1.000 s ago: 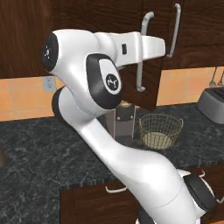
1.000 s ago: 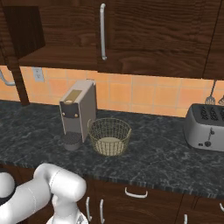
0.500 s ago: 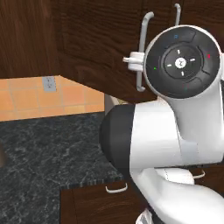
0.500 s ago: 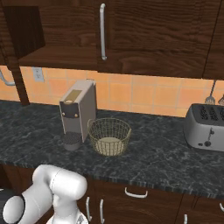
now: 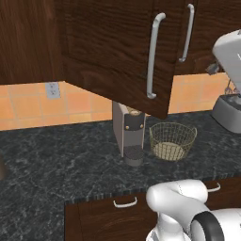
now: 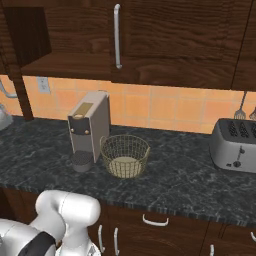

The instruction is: Open the cabinet, pick up the bread from the cabinet and place it in the basket. Then move the basket to the dining counter.

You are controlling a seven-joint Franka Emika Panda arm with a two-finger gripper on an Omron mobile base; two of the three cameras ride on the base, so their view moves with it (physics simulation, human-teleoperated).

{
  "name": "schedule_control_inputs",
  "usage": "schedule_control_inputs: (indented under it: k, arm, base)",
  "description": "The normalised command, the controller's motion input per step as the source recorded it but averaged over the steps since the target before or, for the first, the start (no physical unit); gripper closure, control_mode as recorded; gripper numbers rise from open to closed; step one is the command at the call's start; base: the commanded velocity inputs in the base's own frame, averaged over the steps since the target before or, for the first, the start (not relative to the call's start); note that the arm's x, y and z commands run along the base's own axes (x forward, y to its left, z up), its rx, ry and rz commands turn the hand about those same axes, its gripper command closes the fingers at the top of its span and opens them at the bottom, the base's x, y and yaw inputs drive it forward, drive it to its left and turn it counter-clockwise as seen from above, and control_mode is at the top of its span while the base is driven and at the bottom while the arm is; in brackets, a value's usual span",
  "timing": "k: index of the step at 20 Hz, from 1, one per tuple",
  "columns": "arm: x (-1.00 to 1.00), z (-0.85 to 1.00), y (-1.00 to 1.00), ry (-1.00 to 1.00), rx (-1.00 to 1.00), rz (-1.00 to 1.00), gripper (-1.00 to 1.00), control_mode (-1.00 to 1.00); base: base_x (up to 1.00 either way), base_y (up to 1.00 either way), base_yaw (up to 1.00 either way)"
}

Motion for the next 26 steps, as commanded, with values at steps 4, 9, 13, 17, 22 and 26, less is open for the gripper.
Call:
schedule_control_inputs:
  k: [4, 9, 13, 17, 22, 26]
  arm:
    - [0.65, -0.08, -0.04, 0.48, 0.84, 0.28, -1.00, -1.00]
    - [0.84, -0.19, 0.00, 0.41, 0.74, 0.13, -1.00, -1.00]
    - [0.75, -0.25, -0.09, 0.14, 0.38, 0.02, -1.00, -1.00]
    - [0.34, -0.09, -0.03, -0.01, 0.11, 0.00, -1.00, -1.00]
    - [0.21, 0.02, 0.01, 0.02, -0.09, 0.02, -1.00, -1.00]
    - [0.50, 0.00, 0.04, 0.10, -0.08, 0.07, -1.00, -1.00]
  base:
    - [0.00, 0.00, 0.00]
    - [0.00, 0.00, 0.00]
    - [0.00, 0.00, 0.00]
    - [0.00, 0.00, 0.00]
    - [0.00, 0.00, 0.00]
    - [0.00, 0.00, 0.00]
